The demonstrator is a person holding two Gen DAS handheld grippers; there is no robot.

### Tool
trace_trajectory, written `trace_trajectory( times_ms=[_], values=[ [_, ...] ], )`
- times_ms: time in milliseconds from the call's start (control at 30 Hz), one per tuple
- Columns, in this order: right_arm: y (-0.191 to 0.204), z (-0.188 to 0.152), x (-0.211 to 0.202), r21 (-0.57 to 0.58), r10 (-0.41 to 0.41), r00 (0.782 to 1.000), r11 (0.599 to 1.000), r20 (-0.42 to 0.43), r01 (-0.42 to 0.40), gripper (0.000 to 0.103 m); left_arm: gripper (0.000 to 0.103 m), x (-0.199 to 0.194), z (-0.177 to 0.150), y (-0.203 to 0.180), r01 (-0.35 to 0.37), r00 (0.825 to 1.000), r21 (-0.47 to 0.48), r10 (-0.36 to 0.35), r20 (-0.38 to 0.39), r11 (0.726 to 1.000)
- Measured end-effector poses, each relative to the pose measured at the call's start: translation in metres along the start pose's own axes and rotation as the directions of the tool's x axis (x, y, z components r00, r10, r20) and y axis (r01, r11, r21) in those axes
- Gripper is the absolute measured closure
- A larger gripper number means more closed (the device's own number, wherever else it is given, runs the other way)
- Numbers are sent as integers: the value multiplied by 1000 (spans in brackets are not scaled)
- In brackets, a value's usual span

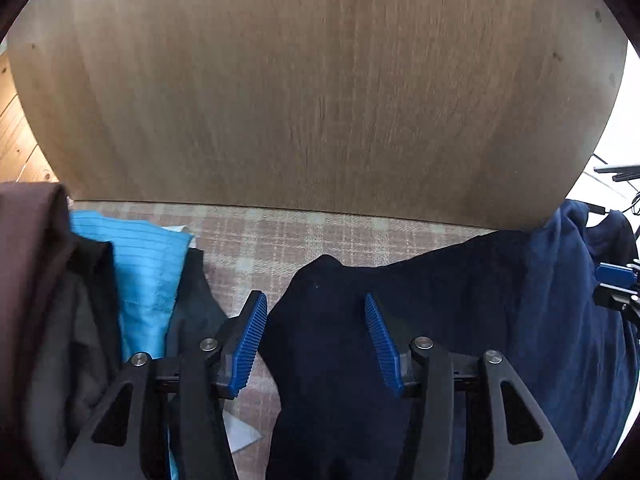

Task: Fold clothes

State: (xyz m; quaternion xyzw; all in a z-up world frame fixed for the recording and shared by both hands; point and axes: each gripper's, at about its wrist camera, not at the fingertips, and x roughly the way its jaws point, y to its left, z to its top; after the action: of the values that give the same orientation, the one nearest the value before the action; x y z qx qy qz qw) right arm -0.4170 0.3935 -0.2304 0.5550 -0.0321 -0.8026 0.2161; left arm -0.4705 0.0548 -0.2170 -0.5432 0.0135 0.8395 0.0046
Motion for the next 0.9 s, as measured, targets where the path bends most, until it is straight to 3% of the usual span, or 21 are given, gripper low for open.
trace_trajectory(
  times_ms=[33, 67, 100, 133, 233, 400, 500, 567, 667, 900],
  values=[
    [-2, 0, 2, -1, 3, 1000, 1000, 0, -3, 58, 59, 6, 0, -1, 3, 1000, 6, -3, -10, 1000],
    [-5, 1, 5, -3, 5, 1000, 1000, 0, -5, 58, 83, 11, 0, -1, 15, 1000, 5, -15, -18, 1000],
    [-6, 1, 7, -7, -3, 1000, 1000, 2, 3, 58, 99, 14, -2, 0, 34, 999, -3, -34, -24, 999],
    [-7, 2, 9, -14, -13, 1000, 1000, 2, 13, 58, 102, 13, -3, 1, 33, 999, -7, -33, -12, 999],
    [-8, 3, 16, -40, -88, 996, 995, -8, 87, 58, 102, -4, -6, 5, -32, 998, -10, 33, 62, 999],
    [-8, 9, 23, -65, -211, 977, 976, -24, 209, 56, 99, -8, -3, 15, -66, 995, -23, 68, 67, 998],
    [5, 14, 12, -62, -194, 981, 979, 16, 195, 56, 89, -18, -5, 20, -77, 994, -33, 80, 80, 996],
    [24, 20, 6, -99, -134, 990, 985, 49, 139, 56, 78, -37, -15, 25, -36, 993, -62, 43, 114, 997],
    [60, 31, 13, -185, -71, 995, 979, 65, 82, 56, 64, -47, -40, 28, -22, 994, -86, 31, 101, 996],
    [120, 55, 45, -290, 3, 1000, 957, 21, 3, 56, 63, -70, -101, 35, 8, 997, -144, 3, 73, 989]
  ],
)
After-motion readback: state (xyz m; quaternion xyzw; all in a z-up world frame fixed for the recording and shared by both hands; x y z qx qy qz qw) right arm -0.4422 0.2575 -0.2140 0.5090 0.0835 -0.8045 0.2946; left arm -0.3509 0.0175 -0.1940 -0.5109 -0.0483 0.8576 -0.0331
